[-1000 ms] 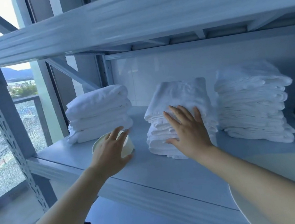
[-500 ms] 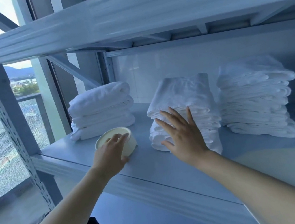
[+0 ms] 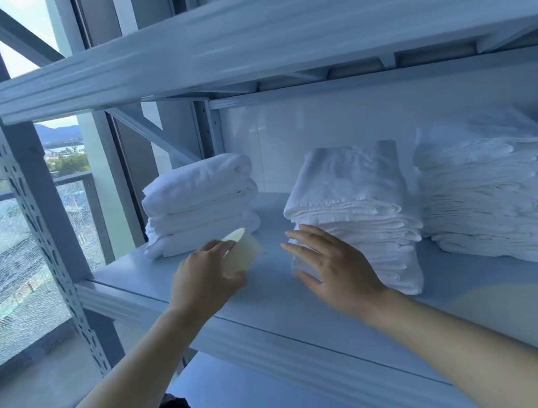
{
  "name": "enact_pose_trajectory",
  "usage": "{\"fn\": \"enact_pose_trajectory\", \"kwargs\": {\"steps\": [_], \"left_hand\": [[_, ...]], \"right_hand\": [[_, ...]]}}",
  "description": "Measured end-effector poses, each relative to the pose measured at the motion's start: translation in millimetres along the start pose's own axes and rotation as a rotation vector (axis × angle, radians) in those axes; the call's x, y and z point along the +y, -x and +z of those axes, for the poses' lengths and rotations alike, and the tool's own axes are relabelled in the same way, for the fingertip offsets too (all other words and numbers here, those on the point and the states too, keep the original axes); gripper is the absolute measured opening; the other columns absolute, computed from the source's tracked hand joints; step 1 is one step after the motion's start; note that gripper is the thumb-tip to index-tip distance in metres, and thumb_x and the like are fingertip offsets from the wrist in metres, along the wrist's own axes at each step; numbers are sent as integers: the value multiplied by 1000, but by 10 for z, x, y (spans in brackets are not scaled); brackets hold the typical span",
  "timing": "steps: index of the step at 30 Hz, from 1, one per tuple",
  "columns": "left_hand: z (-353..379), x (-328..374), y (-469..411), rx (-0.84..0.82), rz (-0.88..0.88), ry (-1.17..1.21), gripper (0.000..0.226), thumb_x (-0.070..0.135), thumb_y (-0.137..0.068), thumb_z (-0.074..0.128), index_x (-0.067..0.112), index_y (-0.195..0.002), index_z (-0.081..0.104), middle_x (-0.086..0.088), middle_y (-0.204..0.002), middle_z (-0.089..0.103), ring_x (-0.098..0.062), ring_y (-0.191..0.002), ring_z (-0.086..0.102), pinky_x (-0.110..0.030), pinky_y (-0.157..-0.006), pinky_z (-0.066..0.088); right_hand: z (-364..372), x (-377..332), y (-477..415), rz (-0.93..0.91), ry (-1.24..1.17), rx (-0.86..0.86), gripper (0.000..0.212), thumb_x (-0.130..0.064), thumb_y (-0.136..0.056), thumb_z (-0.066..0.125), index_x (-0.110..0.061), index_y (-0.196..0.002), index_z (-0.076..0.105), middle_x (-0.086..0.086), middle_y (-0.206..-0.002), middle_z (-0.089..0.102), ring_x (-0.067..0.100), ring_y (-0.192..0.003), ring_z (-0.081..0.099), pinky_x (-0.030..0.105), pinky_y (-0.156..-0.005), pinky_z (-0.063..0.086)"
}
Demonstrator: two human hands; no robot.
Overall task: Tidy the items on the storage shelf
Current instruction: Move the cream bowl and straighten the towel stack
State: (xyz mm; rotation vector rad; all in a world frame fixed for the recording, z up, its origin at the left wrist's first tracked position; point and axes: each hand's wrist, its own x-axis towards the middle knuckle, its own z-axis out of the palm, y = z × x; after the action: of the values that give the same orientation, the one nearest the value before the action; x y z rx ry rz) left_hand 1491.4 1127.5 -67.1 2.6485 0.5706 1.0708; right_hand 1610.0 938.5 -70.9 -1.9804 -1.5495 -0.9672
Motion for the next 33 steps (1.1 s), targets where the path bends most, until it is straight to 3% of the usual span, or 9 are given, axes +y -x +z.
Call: {"fn": "enact_pose_trajectory", "kwargs": {"steps": [5, 9, 12, 14, 18, 25, 28, 30, 33], "left_hand": [[-102, -34, -87, 70, -309, 529, 26, 28, -71, 78, 30, -95, 66, 10, -92, 68, -8, -79, 65, -26, -67, 51], [-89, -136, -85, 50, -437, 796, 10, 28, -77, 74, 31, -86, 71, 6, -91, 71, -18, -88, 66, -41, -81, 55], [-114, -230, -143, 47, -520, 851, 35, 30, -81, 71, 23, -115, 64, -4, -110, 67, -24, -102, 62, -50, -92, 50], [-150, -303, -182, 28, -517, 781, 46, 33, -87, 64, 21, -129, 54, -7, -120, 62, -24, -105, 61, -47, -90, 52], [-201, -441, -194, -4, -510, 702, 31, 30, -94, 52, 19, -122, 61, -5, -109, 62, -14, -84, 62, -27, -61, 56], [-106, -669, -88, -43, -597, 716, 26, 30, -97, 47, 20, -114, 64, -6, -94, 63, -22, -83, 63, -26, -62, 53], [31, -742, -2, -169, -471, 371, 26, 42, -97, 40, 31, -90, 62, -1, -77, 58, -14, -67, 55, -25, -58, 43], [143, -750, 57, -191, -403, 179, 37, 44, -96, 37, 25, -84, 66, -2, -87, 62, -14, -78, 56, -27, -63, 38], [257, -737, 105, -57, -396, 151, 37, 42, -96, 42, 24, -121, 62, -3, -127, 55, -18, -116, 49, -25, -84, 35]], "right_hand": [[67, -82, -61, 2, -64, -26, 51, -8, -59, 85, -12, -107, 69, 2, -111, 68, 21, -105, 64, 28, -68, 58], [134, -113, -107, 9, -96, -75, 50, -11, -66, 81, -13, -113, 66, 0, -115, 66, 17, -107, 63, 25, -68, 56], [227, -82, -143, 40, -139, -141, 48, -16, -83, 67, -17, -130, 54, -4, -131, 54, 13, -123, 49, 26, -85, 49], [297, -74, -159, 41, -160, -181, 49, -20, -88, 61, -20, -135, 48, -7, -137, 48, 10, -128, 42, 24, -91, 44], [421, -115, -222, 23, -188, -283, 50, -26, -89, 60, -19, -137, 45, -7, -139, 46, 11, -129, 40, 22, -98, 37], [679, -315, -422, 24, -279, -397, 49, -33, -90, 59, -19, -135, 46, -3, -137, 49, 14, -126, 42, 26, -99, 36], [762, -341, -386, 68, -310, -425, 36, -35, -90, 58, -20, -122, 55, -1, -121, 58, 18, -112, 51, 30, -88, 43], [789, -318, -356, 115, -317, -413, 29, -38, -89, 59, -19, -111, 59, -2, -108, 60, 18, -104, 53, 31, -80, 44], [821, -281, -335, 147, -354, -389, 24, -34, -87, 62, -19, -106, 60, -3, -104, 59, 18, -103, 52, 31, -80, 44]]}}
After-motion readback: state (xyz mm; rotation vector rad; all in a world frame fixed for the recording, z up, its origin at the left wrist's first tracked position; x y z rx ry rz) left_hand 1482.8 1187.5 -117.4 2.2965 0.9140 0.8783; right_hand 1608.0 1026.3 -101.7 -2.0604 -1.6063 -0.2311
